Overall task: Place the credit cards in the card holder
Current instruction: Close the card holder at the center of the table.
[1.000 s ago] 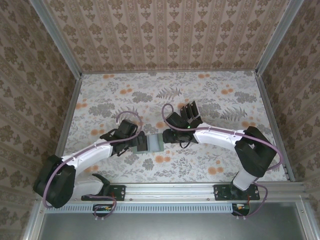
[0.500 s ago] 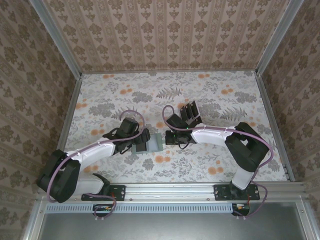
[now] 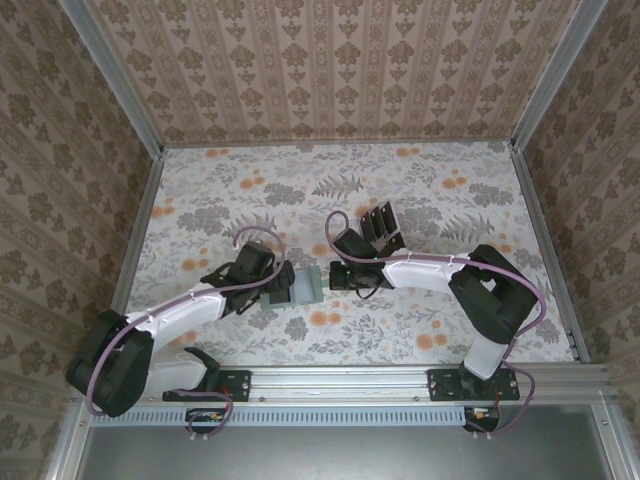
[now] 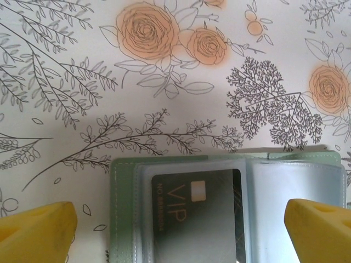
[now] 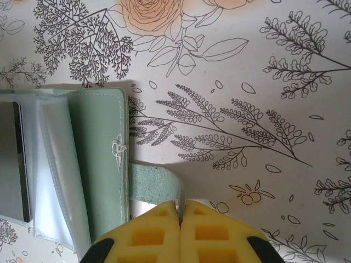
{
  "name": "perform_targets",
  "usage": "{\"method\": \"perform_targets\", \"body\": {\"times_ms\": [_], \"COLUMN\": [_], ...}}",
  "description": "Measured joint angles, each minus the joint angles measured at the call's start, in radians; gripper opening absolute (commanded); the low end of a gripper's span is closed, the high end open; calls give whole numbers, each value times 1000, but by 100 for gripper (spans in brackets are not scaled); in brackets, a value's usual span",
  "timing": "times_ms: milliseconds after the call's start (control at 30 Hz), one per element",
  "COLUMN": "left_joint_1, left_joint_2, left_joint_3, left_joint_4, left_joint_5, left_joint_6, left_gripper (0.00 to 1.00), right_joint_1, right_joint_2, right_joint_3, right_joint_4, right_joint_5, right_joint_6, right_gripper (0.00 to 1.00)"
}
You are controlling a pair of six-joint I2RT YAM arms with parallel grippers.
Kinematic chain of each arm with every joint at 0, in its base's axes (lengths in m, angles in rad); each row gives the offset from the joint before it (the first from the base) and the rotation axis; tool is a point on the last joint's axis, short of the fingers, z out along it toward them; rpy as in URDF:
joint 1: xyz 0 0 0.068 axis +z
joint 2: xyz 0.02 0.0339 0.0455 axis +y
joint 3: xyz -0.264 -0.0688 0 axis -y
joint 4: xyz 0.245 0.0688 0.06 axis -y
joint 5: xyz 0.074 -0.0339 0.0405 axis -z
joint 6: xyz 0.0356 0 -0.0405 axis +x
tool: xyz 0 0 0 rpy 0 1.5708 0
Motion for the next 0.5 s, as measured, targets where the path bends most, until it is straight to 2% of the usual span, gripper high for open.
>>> {"method": "perform_targets", "body": {"times_ms": [500], "left_joint_1": [0], "left_joint_2": [91], "left_joint_3": [-15], "left_joint_4": [67], "left_joint_5": [21], "left_joint_6": [-2], "left_gripper": [99], "right_joint_1": [0], "right_joint_2": [34], "right_joint_3": [-2], "right_joint_4": [39], "right_joint_5": [-48], "right_joint_6": [23], "right_gripper": [0]}}
